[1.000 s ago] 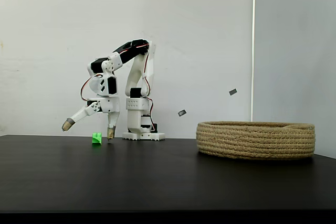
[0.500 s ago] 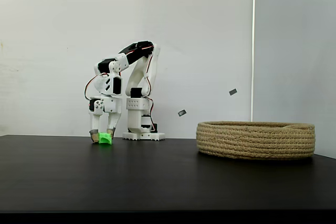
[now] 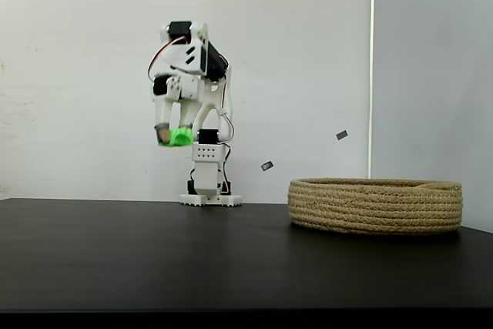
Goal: Place the lego blocks in the tray
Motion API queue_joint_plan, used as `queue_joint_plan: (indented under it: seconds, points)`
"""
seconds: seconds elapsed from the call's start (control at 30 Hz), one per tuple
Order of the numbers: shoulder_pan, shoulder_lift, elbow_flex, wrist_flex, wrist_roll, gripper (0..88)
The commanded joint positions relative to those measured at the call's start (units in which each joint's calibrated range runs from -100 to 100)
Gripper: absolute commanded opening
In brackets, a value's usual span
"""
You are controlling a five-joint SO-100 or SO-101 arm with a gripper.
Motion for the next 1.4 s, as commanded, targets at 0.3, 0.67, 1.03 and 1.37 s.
queue_joint_plan:
  seconds: [0.3, 0.67, 1.03, 1.37]
  points:
    - [-37.16, 11.14, -32.55, -9.47, -7.52, 0.2]
    - [-43.76, 8.13, -11.85, -27.38, -8.11, 26.5]
    - [-36.75, 4.86, -9.48, -29.46, -8.35, 43.4]
    - [-12.51, -25.41, 33.39, -56.87, -4.74, 0.2]
